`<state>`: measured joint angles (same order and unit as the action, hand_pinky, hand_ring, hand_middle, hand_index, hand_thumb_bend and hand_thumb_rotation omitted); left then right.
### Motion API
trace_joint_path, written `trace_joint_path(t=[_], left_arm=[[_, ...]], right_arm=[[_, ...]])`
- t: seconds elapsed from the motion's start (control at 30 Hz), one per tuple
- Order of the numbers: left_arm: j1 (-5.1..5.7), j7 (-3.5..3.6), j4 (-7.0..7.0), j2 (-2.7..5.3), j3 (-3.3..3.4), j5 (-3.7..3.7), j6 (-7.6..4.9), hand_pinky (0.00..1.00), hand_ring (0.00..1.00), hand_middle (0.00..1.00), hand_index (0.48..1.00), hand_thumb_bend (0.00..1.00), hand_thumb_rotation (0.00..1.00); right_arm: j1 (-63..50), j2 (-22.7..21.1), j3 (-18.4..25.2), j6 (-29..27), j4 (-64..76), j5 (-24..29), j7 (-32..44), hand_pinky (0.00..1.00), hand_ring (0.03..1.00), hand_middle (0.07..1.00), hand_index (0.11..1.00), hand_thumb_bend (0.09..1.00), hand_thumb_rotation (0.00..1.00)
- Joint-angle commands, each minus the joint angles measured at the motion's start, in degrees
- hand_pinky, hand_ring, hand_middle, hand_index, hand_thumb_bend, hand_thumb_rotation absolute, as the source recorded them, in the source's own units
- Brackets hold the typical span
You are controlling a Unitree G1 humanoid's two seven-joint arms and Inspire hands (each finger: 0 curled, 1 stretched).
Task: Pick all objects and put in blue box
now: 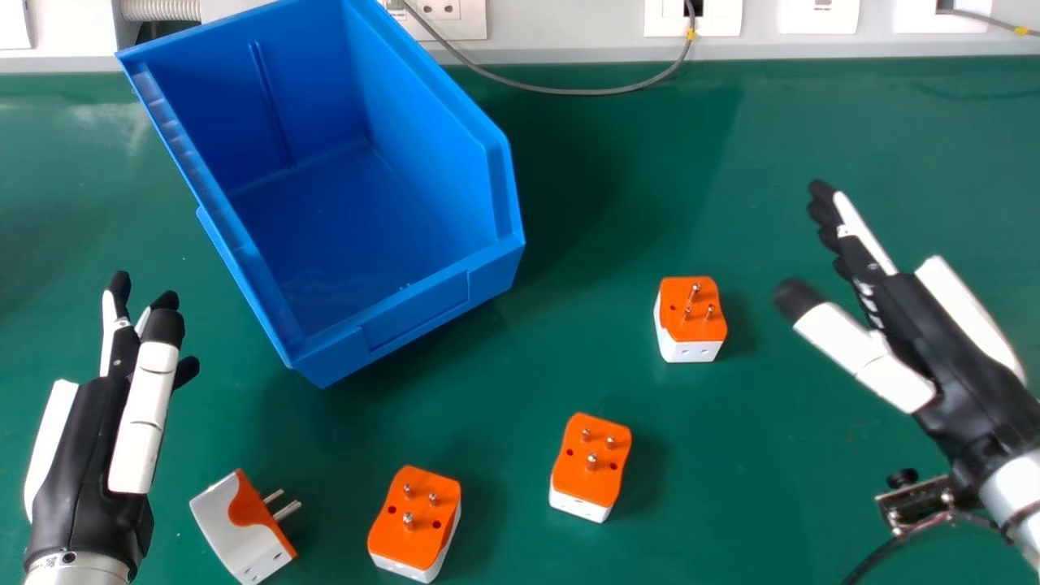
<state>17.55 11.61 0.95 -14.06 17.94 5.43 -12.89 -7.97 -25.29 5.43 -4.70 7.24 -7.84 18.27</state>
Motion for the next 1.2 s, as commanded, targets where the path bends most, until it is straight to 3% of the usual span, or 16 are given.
trace_joint_path(t=[0.0,0.23,0.37,0.7,0.77,0.9,1.17], left_arm=[[0.29,0.07,-0.83,-1.02,-0.2,-0.89,-0.58,0.91,0.96,0.97,1.0,0.71,1.0],[-0.41,-0.68,0.85,-1.14,-0.39,-1.63,-1.62,0.92,0.97,0.98,1.0,0.7,1.0],[-0.24,-0.99,-0.05,-0.91,-0.55,-1.44,-1.21,0.92,0.97,0.98,1.0,0.68,1.0],[-1.05,-1.24,0.86,-0.75,-0.61,-0.89,-1.02,0.91,0.97,0.98,1.0,0.68,1.0],[-1.2,-1.35,0.72,-0.79,-0.59,-0.98,-0.86,0.91,0.97,0.98,1.0,0.68,1.0],[-1.89,-1.42,1.81,-0.96,-0.51,-1.1,-1.3,0.91,0.97,0.98,1.0,0.68,1.0],[-1.89,-1.8,1.79,-1.01,-0.47,-1.32,-1.59,0.92,0.97,0.98,1.0,0.68,1.0]], right_arm=[[3.0,-2.6,-0.8,-2.3,-2.7,-1.8,0.7,1.0,1.0,1.0,1.0,0.573,0.84],[9.5,-6.1,-4.6,-2.9,-8.5,-7.0,1.9,1.0,1.0,1.0,1.0,0.603,0.79],[12.8,-7.1,-6.8,-2.8,-10.7,-9.8,2.3,1.0,1.0,1.0,1.0,0.614,0.75],[22.2,-7.6,-13.1,-4.0,-20.2,-19.2,-0.6,1.0,1.0,1.0,1.0,0.653,0.65],[24.1,-7.5,-14.3,-4.2,-22.6,-20.9,-1.3,1.0,1.0,1.0,1.0,0.654,0.63],[26.8,-7.2,-15.9,-3.8,-25.4,-22.9,-2.1,1.0,1.0,1.0,1.0,0.657,0.59],[31.7,-7.3,-19.2,-4.2,-30.8,-26.8,-4.2,1.0,1.0,1.0,1.0,0.668,0.48]])
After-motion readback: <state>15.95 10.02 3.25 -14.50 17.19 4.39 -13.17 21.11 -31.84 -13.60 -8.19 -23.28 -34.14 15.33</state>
